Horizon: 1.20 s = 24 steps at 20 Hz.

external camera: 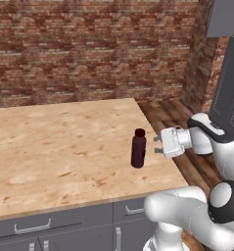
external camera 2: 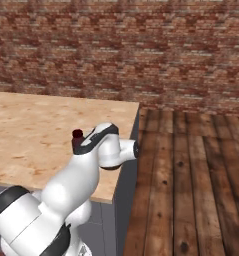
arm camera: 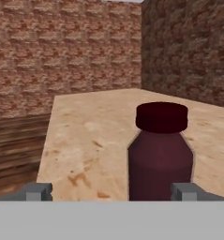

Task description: Pick the juice from the counter and place it in the open cabinet.

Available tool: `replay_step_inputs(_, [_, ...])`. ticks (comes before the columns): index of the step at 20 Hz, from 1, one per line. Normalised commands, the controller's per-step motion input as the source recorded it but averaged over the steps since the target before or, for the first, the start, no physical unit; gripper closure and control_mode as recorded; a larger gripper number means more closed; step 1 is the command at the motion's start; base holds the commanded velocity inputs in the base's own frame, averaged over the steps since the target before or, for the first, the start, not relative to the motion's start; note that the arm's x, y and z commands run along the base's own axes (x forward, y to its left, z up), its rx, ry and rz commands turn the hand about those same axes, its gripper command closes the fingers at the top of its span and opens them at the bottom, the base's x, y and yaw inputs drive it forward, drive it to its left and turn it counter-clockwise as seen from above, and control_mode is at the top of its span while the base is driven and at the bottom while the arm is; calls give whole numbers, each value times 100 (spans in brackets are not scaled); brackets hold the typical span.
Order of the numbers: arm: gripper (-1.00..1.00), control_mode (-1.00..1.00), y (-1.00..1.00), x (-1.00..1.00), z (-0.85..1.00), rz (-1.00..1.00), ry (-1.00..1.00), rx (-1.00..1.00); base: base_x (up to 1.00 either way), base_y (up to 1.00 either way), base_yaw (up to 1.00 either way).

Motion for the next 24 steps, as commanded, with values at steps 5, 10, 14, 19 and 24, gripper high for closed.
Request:
replay_step_inputs(5, [-100, -100, 0, 30, -14, 0, 6, 0, 0, 0, 0])
replay_step_inputs(10, [-100, -100, 0, 29, -16, 0, 4, 0, 0, 0, 0])
replay_step_inputs(14, [-100, -100, 0, 24, -18, 0, 4, 0, 0, 0, 0])
replay_step_inputs(19, [-100, -100, 0, 21, -21, 0, 4, 0, 0, 0, 0])
replay_step_inputs(24, [-100, -100, 0, 7, -12, 0, 3, 0, 0, 0, 0])
